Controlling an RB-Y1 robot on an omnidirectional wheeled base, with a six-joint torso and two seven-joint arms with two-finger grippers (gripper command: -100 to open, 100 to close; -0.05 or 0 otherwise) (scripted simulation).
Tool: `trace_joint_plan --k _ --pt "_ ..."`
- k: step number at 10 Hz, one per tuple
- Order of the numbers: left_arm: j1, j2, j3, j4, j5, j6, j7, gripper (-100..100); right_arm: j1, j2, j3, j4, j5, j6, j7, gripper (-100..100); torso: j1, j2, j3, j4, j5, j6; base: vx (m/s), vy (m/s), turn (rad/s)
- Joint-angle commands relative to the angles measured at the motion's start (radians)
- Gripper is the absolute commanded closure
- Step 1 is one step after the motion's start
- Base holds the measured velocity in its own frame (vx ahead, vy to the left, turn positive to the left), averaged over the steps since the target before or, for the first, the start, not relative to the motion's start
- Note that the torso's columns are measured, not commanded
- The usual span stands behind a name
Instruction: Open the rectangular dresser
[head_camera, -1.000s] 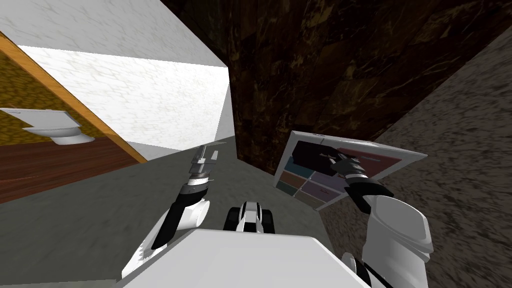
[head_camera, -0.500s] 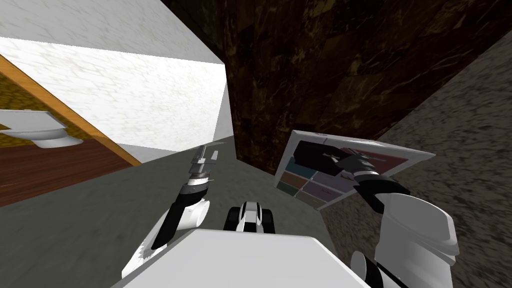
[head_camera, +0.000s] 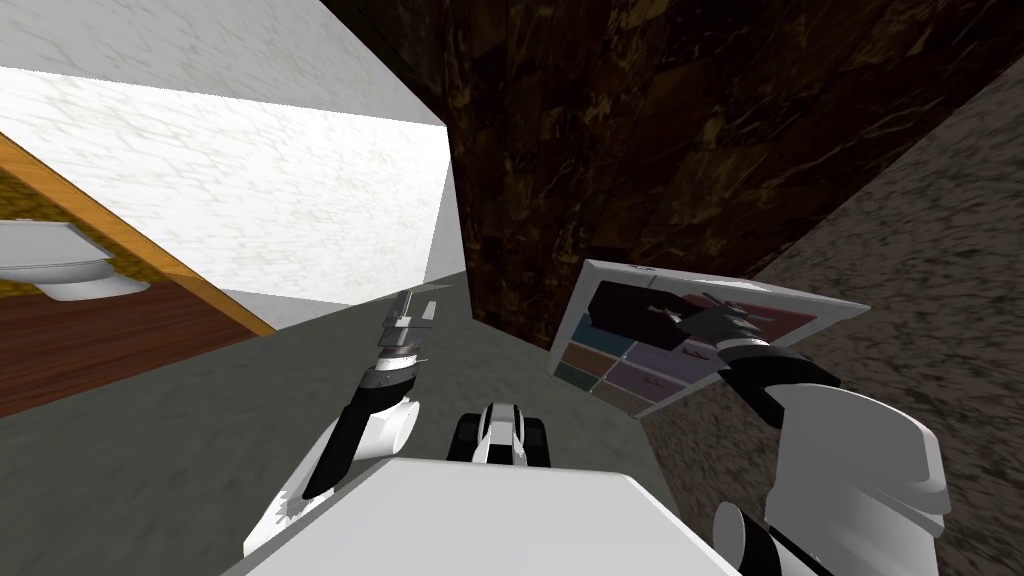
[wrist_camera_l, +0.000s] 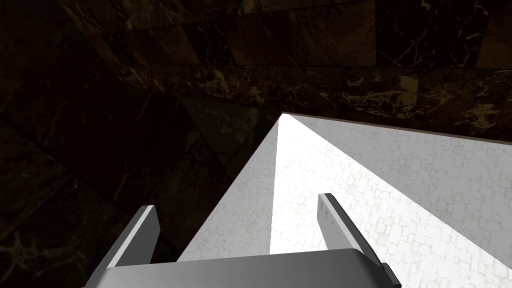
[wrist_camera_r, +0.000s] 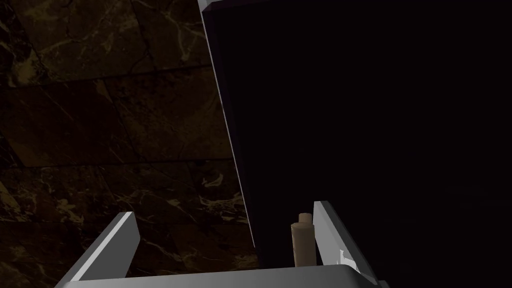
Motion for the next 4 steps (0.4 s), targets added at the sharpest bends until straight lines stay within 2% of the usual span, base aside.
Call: trace_joint_plan --k 1,4 --pt "0.0 0.0 0.0 0.0 0.0 0.0 0.0 0 0.001 0.0 0.0 0.001 0.0 0.0 0.0 0 0.0 -0.001 0.0 0.0 0.0 0.0 0.0 0.0 0.0" --pt "0.0 0.0 0.0 0.0 0.0 0.0 0.0 0 0.002 0.002 0.001 0.002 0.001 -0.001 0.0 0 -0.001 -0.002 -0.001 -0.001 -0.001 0.001 0.0 0.0 0.0"
